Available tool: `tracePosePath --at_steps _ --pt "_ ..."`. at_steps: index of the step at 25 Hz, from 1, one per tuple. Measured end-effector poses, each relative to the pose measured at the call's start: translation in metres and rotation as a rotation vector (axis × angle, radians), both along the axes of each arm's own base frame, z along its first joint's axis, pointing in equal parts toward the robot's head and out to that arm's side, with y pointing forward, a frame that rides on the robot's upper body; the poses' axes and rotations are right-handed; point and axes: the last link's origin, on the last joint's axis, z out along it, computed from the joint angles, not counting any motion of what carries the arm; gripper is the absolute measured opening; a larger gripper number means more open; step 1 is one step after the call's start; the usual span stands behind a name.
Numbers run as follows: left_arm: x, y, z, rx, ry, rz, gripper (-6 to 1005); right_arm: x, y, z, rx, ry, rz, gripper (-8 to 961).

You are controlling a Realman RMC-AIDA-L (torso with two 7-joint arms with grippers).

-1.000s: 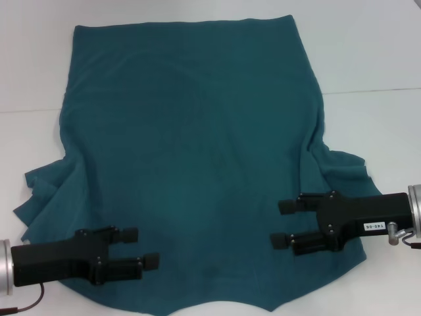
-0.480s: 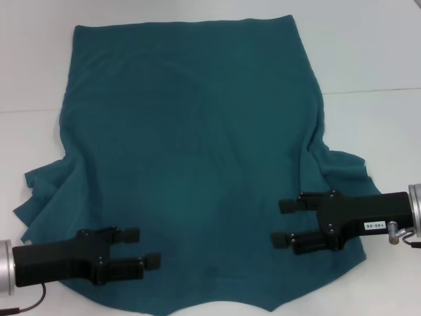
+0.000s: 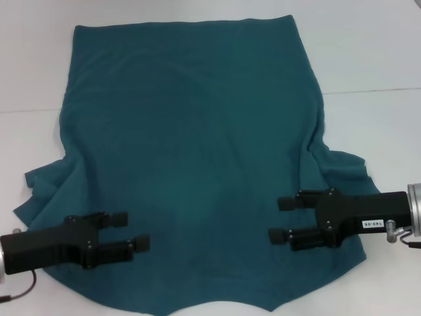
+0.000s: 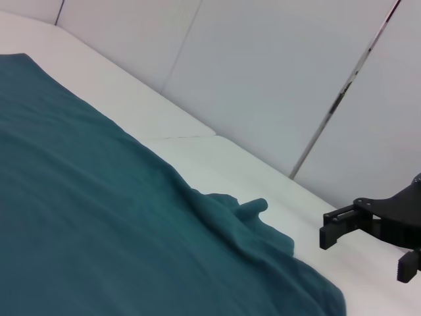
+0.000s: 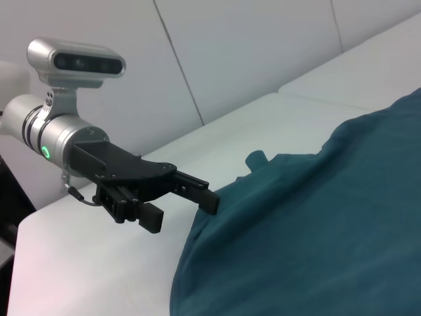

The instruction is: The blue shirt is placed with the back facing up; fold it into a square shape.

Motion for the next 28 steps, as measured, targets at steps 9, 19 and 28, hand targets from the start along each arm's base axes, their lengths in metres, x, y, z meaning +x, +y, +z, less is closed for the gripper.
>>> tracePosePath --at_steps 9,19,28 --pt "-0.035 0.027 0.035 0.265 0.06 0.221 908 0.001 -0.003 -0.003 0.017 0.035 -0.03 914" --pt "-0.066 0.053 0.048 0.446 0.203 0.405 908 0.004 -0.006 -0.005 0.027 0.078 -0.095 914" --pt "-0.069 0.062 0.028 0.441 0.303 0.427 905 0.005 -0.007 -0.006 0.031 0.092 -0.123 914"
